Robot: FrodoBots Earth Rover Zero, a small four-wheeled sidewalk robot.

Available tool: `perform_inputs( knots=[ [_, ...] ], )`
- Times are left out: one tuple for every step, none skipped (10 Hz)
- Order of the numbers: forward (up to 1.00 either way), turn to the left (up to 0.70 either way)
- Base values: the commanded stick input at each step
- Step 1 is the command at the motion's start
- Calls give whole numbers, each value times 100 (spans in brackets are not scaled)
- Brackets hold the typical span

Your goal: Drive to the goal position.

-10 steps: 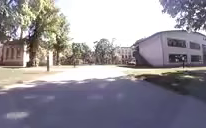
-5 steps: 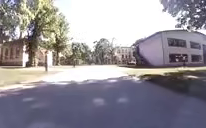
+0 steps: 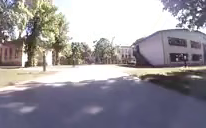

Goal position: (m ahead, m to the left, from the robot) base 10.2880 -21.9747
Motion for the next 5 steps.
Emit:
perform_inputs(
  knots=[
    [45, 0],
    [45, 0],
    [45, 0],
    [45, 0],
    [45, 0]
  ],
)
